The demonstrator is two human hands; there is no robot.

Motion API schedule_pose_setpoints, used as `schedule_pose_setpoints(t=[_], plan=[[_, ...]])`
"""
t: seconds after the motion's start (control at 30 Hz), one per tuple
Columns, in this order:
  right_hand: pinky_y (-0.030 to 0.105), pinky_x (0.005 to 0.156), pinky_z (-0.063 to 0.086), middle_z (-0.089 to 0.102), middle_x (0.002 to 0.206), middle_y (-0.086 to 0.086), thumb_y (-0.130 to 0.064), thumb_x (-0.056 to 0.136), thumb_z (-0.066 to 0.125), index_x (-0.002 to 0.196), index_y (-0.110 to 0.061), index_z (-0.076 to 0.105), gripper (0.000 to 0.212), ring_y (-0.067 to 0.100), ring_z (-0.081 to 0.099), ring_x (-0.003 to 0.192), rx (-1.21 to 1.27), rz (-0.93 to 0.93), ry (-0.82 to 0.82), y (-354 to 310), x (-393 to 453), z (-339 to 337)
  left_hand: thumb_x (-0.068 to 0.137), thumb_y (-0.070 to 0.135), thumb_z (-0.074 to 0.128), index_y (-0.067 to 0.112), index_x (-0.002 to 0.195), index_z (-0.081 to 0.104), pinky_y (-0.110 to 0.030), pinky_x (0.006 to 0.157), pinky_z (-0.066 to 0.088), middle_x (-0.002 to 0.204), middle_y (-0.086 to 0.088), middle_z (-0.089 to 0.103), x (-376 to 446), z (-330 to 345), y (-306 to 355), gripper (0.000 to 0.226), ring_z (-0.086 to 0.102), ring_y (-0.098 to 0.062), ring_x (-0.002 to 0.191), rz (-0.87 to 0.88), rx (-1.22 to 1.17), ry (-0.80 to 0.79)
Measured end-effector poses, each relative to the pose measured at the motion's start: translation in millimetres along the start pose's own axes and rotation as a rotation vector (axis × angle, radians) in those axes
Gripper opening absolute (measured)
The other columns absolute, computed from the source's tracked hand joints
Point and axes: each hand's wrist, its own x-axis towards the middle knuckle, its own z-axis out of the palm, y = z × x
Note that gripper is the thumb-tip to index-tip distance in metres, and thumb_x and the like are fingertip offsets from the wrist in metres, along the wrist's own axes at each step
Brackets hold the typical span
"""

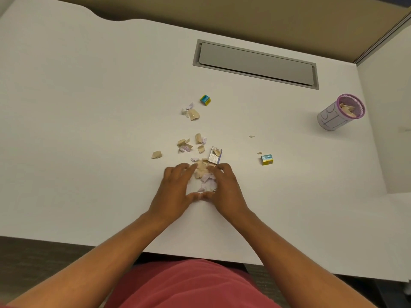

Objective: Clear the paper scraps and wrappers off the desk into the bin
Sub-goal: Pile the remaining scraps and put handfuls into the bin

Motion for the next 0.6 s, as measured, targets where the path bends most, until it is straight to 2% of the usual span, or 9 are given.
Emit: schedule_pose_setpoints(t=[0.07,0.17,0.3,0.37,0.47,0.53,0.6], plan=[[0.032,0.095,0.053,0.047,0.133,-0.004,-0.029,0.069,0.091,0.137,-0.027,0.055,0.078,0.019,0.053,0.120,-0.057,0.008,0.006,-1,2,-3,0.087,0.036,0.081,0.024,0.155,0.043,-0.037,0.106,0.048,0.156,0.002,0.040,7,-3,5,0.078,0.038,-0.024,0.133,0.039,-0.015,-0.020],[0.035,0.083,0.057,0.041,0.140,-0.009,-0.035,0.071,0.088,0.142,-0.033,0.046,0.082,0.017,0.046,0.122,-0.262,-0.010,0.054,-3,-1,-7,0.081,0.035,0.085,0.029,0.156,0.041,-0.039,0.102,0.050,0.161,0.004,0.033,12,-11,0,0.087,0.037,-0.027,0.131,0.082,0.112,-0.028],[0.034,0.081,0.055,0.044,0.146,-0.006,-0.040,0.082,0.078,0.143,-0.029,0.048,0.069,0.021,0.044,0.122,-0.370,-0.053,0.042,-10,-3,0,0.085,0.041,0.080,0.033,0.158,0.036,-0.042,0.100,0.049,0.166,0.003,0.029,17,-15,-6,0.086,0.037,-0.033,0.135,0.152,0.300,-0.074],[0.034,0.077,0.056,0.050,0.144,-0.005,-0.036,0.088,0.073,0.136,-0.029,0.056,0.052,0.023,0.047,0.120,-0.430,-0.077,0.053,-11,-2,3,0.089,0.039,0.076,0.034,0.155,0.041,-0.040,0.098,0.049,0.164,0.003,0.035,20,-12,-6,0.075,0.041,-0.032,0.133,0.195,0.341,-0.089],[0.038,0.069,0.057,0.056,0.137,-0.004,-0.030,0.098,0.062,0.124,-0.027,0.066,0.027,0.024,0.050,0.117,-0.484,-0.088,0.054,-7,0,0,0.092,0.025,0.075,0.026,0.134,0.065,-0.039,0.083,0.055,0.149,-0.003,0.056,23,-10,-9,0.043,0.055,-0.033,0.114,0.267,0.331,-0.057],[0.038,0.067,0.057,0.057,0.133,-0.005,-0.027,0.100,0.059,0.119,-0.026,0.068,0.021,0.024,0.051,0.116,-0.493,-0.091,0.046,-1,0,-7,0.090,0.015,0.077,0.021,0.115,0.075,-0.036,0.070,0.055,0.134,-0.005,0.067,24,-11,-13,0.026,0.060,-0.031,0.102,0.321,0.338,-0.019],[0.038,0.066,0.057,0.057,0.133,-0.006,-0.028,0.099,0.060,0.120,-0.027,0.067,0.022,0.024,0.052,0.115,-0.471,-0.092,0.056,4,-2,-15,0.086,0.012,0.081,0.021,0.108,0.077,-0.031,0.062,0.052,0.130,-0.003,0.069,24,-12,-19,0.024,0.061,-0.029,0.100,0.350,0.356,0.023]])
